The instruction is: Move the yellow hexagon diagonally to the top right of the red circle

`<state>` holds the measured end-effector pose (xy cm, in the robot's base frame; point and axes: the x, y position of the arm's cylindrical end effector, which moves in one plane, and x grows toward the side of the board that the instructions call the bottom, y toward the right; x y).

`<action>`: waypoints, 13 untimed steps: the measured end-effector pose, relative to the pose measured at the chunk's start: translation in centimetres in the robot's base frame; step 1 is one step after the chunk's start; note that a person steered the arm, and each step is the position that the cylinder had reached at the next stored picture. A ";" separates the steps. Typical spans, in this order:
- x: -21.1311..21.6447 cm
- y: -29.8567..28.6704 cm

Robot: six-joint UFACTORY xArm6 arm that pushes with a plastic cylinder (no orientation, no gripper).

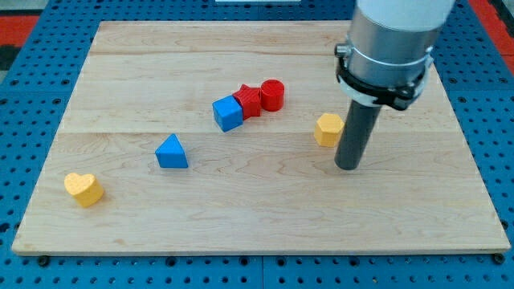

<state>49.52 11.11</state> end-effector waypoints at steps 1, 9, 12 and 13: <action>-4.1 0.5; -10.6 -1.2; -13.0 -2.4; -13.8 -3.6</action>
<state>35.68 7.53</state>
